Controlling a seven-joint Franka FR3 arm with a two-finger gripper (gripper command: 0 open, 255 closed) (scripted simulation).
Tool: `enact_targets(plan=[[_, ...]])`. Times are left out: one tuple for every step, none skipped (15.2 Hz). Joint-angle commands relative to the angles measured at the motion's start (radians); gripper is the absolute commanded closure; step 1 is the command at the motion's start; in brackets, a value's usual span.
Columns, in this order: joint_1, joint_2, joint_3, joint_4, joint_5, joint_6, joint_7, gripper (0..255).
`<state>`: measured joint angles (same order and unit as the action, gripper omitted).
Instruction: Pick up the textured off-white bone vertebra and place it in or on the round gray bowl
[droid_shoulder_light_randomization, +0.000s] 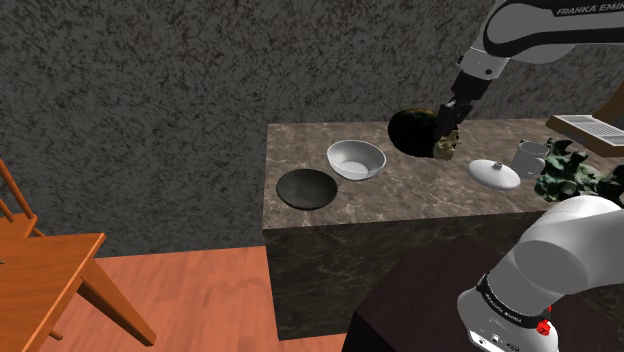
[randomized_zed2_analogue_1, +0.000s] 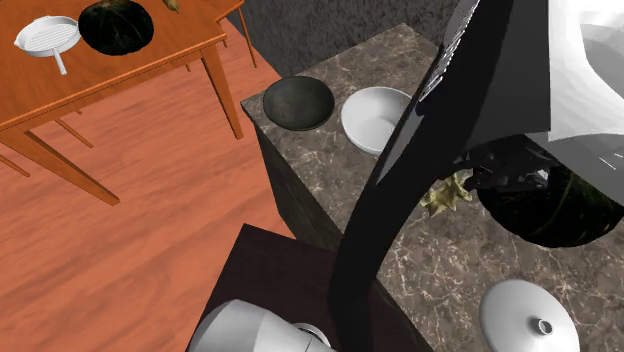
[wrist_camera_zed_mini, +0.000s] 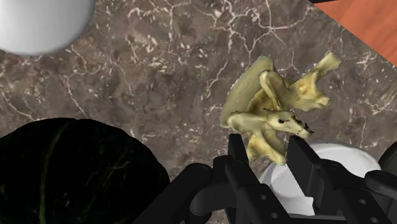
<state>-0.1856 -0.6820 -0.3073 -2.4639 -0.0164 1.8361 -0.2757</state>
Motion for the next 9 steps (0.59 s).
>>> enact_targets(plan=[[0.024, 0.014, 0.040, 0.006, 0.027, 0.012, 0.047, 255], [0.036, 0.022, 0.059, 0.009, 0.040, 0.019, 0.070, 255], [0.047, 0.032, 0.078, 0.013, 0.052, 0.027, 0.092, 255], [0.059, 0.043, 0.097, 0.018, 0.064, 0.034, 0.114, 255], [0.071, 0.055, 0.115, 0.025, 0.076, 0.042, 0.136, 255], [0.083, 0.068, 0.133, 0.033, 0.088, 0.050, 0.158, 255], [0.094, 0.082, 0.151, 0.041, 0.099, 0.058, 0.179, 255], [0.105, 0.098, 0.169, 0.052, 0.110, 0.066, 0.201, 255], [0.116, 0.114, 0.186, 0.063, 0.120, 0.073, 0.222, 255]])
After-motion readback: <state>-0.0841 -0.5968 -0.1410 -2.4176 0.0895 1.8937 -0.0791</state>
